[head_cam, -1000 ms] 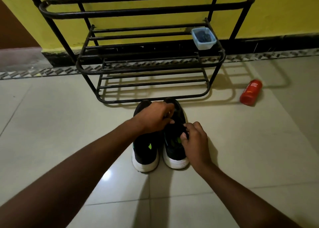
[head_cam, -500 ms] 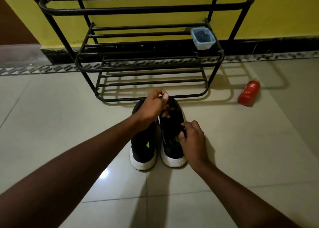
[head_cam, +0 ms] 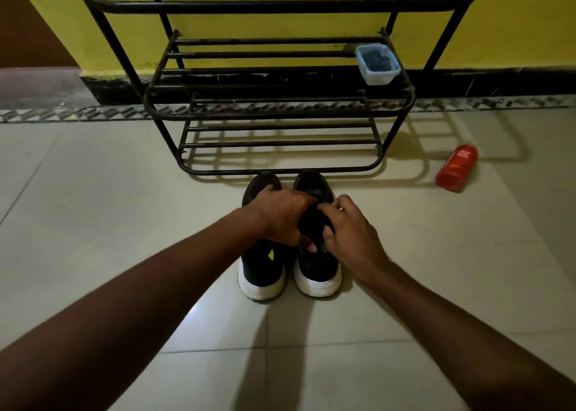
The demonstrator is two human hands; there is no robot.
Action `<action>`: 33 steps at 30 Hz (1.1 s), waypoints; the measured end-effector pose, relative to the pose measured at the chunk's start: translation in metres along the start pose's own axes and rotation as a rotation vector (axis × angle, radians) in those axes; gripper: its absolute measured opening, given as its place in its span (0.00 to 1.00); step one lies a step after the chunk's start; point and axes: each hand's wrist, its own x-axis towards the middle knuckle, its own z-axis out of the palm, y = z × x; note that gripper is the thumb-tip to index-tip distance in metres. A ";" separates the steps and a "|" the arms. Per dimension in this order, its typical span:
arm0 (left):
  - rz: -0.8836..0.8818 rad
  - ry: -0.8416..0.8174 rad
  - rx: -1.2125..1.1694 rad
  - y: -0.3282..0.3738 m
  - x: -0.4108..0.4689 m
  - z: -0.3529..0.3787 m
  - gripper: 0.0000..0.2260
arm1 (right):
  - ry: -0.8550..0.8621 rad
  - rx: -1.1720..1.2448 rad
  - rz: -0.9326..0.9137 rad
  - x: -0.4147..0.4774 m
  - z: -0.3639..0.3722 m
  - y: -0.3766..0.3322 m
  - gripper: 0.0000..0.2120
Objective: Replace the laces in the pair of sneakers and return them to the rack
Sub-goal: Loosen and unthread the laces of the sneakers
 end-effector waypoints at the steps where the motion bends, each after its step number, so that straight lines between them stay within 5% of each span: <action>1: 0.012 0.021 0.013 0.000 0.001 0.002 0.40 | 0.006 -0.022 -0.029 0.003 -0.001 -0.001 0.20; 10: -0.102 0.162 0.047 -0.004 -0.005 0.017 0.45 | 0.032 -0.071 -0.089 0.019 0.000 -0.003 0.09; 12: -0.125 0.138 0.054 -0.001 -0.007 0.017 0.47 | 0.119 0.144 0.066 0.021 0.002 0.001 0.02; 16: -0.123 0.071 0.068 0.006 -0.008 0.013 0.45 | 0.209 0.756 0.494 0.027 0.009 0.007 0.09; 20: -0.128 0.021 0.058 0.009 -0.008 0.011 0.43 | 0.255 1.049 0.594 0.029 0.009 0.002 0.13; 27: -0.138 -0.026 0.093 0.014 -0.005 0.010 0.37 | -0.091 1.042 0.374 0.037 -0.006 0.022 0.12; 30: -0.146 -0.034 0.115 0.014 -0.005 0.009 0.37 | -0.236 0.793 0.143 0.034 -0.022 0.031 0.12; 33: -0.155 -0.046 0.095 0.015 -0.004 0.007 0.38 | -0.158 0.460 0.028 0.041 -0.024 0.029 0.10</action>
